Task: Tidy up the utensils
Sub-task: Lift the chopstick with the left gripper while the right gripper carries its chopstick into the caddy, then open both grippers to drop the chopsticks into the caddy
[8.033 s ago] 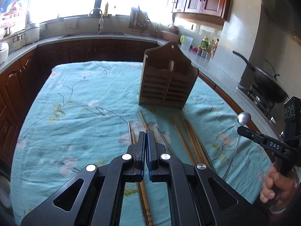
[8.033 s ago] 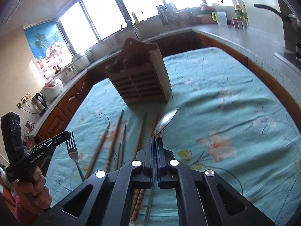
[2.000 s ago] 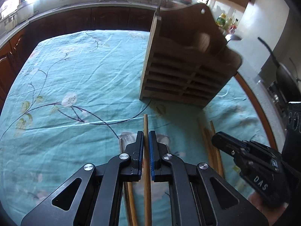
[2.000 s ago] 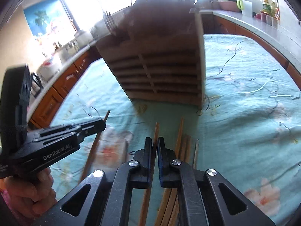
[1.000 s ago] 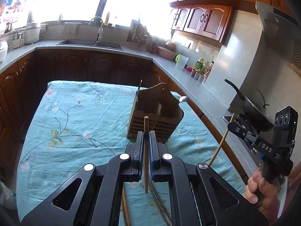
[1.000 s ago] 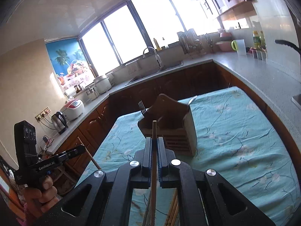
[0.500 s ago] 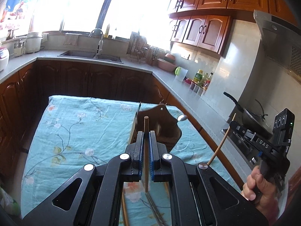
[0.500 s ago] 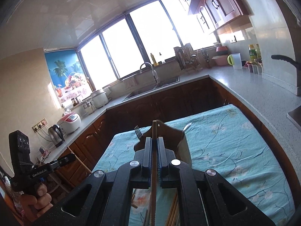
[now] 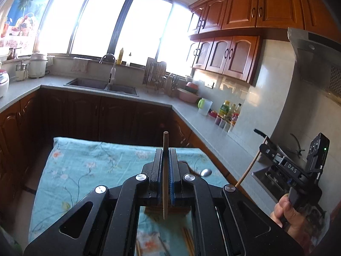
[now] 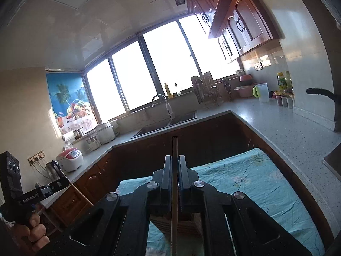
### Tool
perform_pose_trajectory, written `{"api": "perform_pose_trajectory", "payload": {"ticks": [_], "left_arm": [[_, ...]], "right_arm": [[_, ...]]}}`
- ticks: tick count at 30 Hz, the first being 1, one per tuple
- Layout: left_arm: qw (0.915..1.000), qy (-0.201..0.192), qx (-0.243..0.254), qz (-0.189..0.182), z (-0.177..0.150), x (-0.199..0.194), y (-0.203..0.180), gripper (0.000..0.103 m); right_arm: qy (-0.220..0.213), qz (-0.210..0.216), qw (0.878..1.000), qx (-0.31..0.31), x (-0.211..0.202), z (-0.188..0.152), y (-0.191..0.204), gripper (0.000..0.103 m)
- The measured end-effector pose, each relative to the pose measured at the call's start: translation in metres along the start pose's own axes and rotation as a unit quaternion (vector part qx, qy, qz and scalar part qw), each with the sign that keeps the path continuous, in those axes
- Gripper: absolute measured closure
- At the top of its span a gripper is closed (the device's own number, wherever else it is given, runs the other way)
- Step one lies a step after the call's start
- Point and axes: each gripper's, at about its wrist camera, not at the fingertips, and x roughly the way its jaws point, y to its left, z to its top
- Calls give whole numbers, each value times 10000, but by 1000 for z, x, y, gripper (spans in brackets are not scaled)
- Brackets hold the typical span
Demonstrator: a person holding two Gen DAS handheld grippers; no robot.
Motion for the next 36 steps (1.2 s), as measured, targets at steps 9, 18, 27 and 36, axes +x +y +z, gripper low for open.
{"api": "perform_pose_trajectory", "payload": {"ticks": [9,18,27,36], "left_arm": [[9995,-293,-113,18,31,44,5,99],[9993,135,-279,202,-5,102,20,99],[9971,573,-381,314,-43,131,30,99],[9972,591,-304,340,-45,133,28,99]], "right_arm": [[-470,-251,9986,-71,38,28,-2,98],[-339,-476,9981,-182,81,-12,-12,98],[70,-515,9986,36,101,-52,-33,98],[356,-499,9981,78,103,-57,-39,98]]}}
